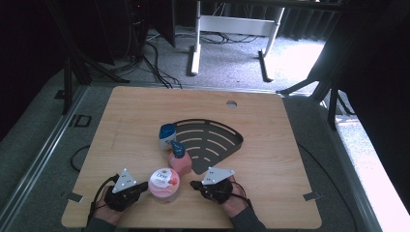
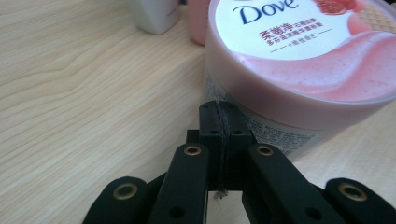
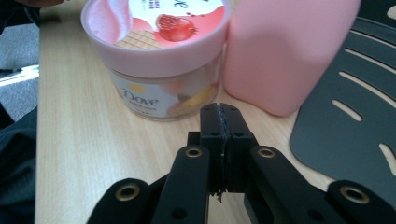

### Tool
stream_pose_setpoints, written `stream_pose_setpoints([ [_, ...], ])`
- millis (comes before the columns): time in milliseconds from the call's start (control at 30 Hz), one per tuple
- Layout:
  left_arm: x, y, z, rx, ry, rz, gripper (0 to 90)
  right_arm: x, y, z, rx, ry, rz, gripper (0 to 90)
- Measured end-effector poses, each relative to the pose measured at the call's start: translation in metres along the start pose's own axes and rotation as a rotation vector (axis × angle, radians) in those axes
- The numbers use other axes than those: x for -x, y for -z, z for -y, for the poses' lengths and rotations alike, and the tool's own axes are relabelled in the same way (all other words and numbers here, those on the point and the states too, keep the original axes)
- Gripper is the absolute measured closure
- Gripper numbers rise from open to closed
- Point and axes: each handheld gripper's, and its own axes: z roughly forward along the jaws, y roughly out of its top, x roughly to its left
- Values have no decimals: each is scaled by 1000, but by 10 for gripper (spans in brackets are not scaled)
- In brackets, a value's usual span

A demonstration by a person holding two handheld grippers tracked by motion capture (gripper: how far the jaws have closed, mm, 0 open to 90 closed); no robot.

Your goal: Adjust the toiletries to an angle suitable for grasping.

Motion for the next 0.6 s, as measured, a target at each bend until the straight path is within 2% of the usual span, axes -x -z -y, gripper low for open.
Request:
stream_pose_setpoints([
  [133,11,-4,-5,2,-21,24,895,-2,6,3,-11,8,-13,847],
  [300,31,-17,-15,5,-57,77,893,-3,17,13,-24,5,-14,820],
  [433,48,-30,-26,1,-78,91,889,3,29,23,-40,-18,17,820],
  [533,54,-39,-32,6,-80,112,888,11,40,33,-36,-60,34,821],
  [600,59,-45,-37,8,-83,118,889,15,46,37,-40,-71,52,825],
])
